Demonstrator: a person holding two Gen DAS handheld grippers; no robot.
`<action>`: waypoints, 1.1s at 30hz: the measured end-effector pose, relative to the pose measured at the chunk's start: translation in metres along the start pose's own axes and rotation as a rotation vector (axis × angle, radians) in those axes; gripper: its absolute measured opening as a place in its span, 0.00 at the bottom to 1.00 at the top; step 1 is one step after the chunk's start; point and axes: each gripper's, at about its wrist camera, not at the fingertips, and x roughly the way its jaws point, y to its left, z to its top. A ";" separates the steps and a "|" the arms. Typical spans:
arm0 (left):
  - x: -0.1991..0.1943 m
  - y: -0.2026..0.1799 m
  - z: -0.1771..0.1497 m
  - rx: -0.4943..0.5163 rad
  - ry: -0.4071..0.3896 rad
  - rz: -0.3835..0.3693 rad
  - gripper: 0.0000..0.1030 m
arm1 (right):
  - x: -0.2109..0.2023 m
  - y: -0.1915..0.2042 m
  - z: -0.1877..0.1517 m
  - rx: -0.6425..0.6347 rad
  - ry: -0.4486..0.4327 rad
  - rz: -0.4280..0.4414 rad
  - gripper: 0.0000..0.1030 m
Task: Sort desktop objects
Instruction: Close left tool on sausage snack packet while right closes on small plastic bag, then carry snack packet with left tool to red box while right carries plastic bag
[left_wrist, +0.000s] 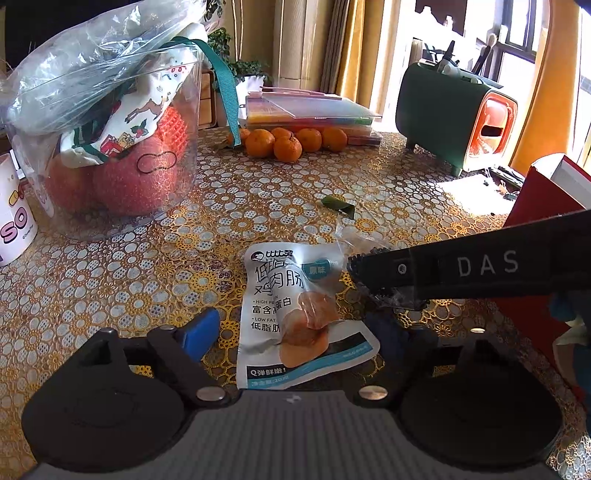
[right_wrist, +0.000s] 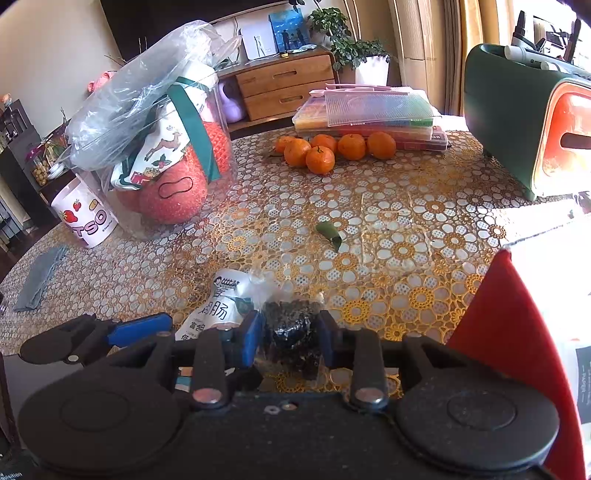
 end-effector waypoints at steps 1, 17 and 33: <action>-0.001 0.000 0.000 0.001 0.001 0.006 0.76 | 0.000 0.000 0.000 0.001 0.000 0.001 0.31; -0.018 0.007 -0.006 -0.047 0.026 0.007 0.59 | -0.023 0.005 -0.012 0.006 -0.008 0.023 0.30; -0.088 -0.002 -0.032 -0.082 0.042 0.001 0.59 | -0.078 0.020 -0.053 -0.011 0.011 0.055 0.30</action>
